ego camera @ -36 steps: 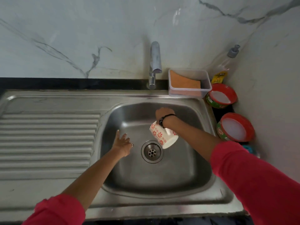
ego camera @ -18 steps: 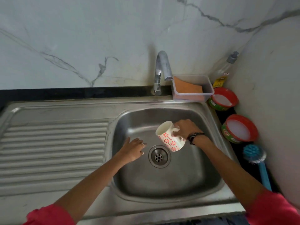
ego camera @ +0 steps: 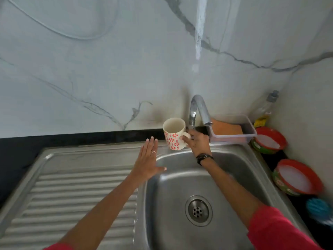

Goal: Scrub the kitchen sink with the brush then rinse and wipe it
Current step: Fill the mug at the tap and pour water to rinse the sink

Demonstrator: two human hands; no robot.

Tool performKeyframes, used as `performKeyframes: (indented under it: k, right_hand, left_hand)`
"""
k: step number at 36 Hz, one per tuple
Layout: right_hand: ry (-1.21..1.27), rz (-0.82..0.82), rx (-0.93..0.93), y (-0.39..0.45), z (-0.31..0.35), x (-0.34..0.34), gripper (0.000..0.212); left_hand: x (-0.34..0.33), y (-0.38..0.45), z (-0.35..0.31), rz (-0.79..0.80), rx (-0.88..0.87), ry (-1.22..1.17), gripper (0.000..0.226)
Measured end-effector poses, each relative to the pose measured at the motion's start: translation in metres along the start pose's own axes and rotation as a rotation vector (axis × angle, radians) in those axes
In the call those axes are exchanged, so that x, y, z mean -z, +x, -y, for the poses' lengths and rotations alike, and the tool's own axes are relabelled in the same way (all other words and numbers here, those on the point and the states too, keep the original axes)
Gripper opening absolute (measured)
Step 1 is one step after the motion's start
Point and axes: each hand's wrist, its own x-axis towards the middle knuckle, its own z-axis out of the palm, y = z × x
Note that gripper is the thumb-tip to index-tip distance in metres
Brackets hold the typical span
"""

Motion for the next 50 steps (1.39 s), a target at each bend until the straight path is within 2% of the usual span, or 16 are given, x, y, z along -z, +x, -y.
performKeyframes:
  k: [6, 17, 25, 28, 29, 31, 34, 36, 41, 45, 50]
  right_hand:
    - [-0.048, 0.029, -0.012, 0.038, 0.001, -0.018, 0.021]
    - [-0.076, -0.036, 0.0, 0.072, -0.015, -0.045, 0.016]
    - [-0.015, 0.016, -0.012, 0.085, -0.031, -0.052, 0.015]
    - [-0.014, 0.045, 0.003, 0.082, -0.025, -0.048, 0.009]
    - [-0.031, 0.053, 0.012, 0.081, -0.023, -0.046, 0.005]
    - [-0.085, 0.068, 0.017, 0.08, -0.021, -0.044, 0.017]
    - [-0.181, 0.078, -0.007, 0.078, -0.02, -0.044, 0.011]
    - [-0.312, 0.066, -0.021, 0.078, -0.018, -0.046, 0.024]
    - [-0.589, -0.043, -0.015, 0.06, -0.002, -0.05, 0.033]
    - [-0.783, -0.051, 0.119, 0.031, 0.004, -0.048, 0.038]
    - [-0.843, 0.128, 0.317, 0.006, -0.004, -0.022, 0.024]
  left_hand:
    - [0.01, 0.027, 0.016, -0.029, 0.01, 0.038, 0.106]
    - [0.003, 0.057, 0.033, 0.003, 0.001, 0.002, 0.11]
    - [-0.006, 0.066, 0.036, 0.01, 0.01, -0.051, 0.108]
    - [-0.008, 0.066, 0.036, 0.003, 0.004, -0.052, 0.108]
    - [-0.009, 0.065, 0.035, 0.005, 0.003, -0.053, 0.108]
    - [-0.01, 0.064, 0.034, 0.012, 0.0, -0.06, 0.108]
    - [-0.012, 0.062, 0.03, 0.024, -0.003, -0.058, 0.108]
    - [-0.012, 0.06, 0.026, 0.021, -0.005, -0.046, 0.107]
    - [-0.008, 0.053, 0.012, -0.032, -0.019, 0.004, 0.097]
    - [-0.007, 0.045, -0.001, -0.12, -0.042, 0.003, 0.081]
    - [-0.015, 0.032, -0.023, -0.216, -0.115, -0.016, 0.066]
